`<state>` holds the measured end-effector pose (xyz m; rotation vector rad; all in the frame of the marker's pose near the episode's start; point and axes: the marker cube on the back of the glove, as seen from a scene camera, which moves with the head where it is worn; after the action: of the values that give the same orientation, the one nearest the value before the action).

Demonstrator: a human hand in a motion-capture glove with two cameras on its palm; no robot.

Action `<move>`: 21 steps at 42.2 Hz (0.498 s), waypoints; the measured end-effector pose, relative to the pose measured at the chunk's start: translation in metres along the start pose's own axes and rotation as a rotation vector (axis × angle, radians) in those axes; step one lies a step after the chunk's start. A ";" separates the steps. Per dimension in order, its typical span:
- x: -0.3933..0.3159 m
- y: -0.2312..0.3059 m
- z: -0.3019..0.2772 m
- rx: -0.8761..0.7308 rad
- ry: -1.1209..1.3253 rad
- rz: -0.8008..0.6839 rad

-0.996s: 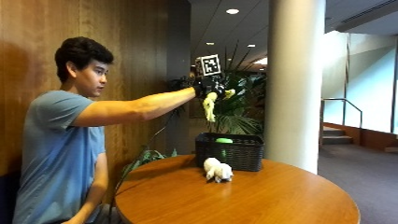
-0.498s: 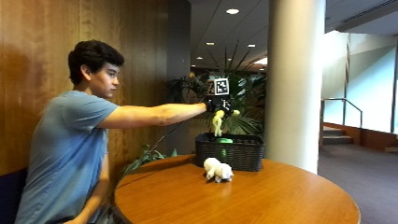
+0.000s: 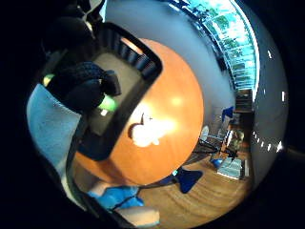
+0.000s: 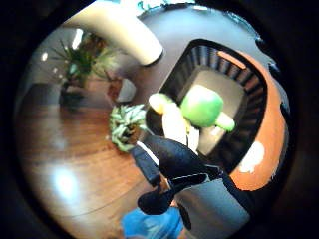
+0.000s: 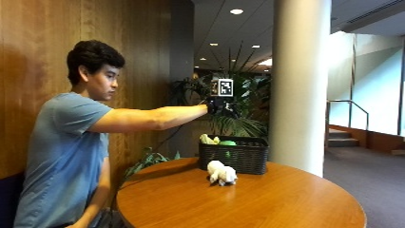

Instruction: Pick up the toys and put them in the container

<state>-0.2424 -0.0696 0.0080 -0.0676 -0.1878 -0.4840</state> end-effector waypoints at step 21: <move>0.072 0.040 -0.009 -0.023 0.124 0.192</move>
<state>-0.1602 -0.0681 0.0128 -0.0773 -0.0528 -0.2976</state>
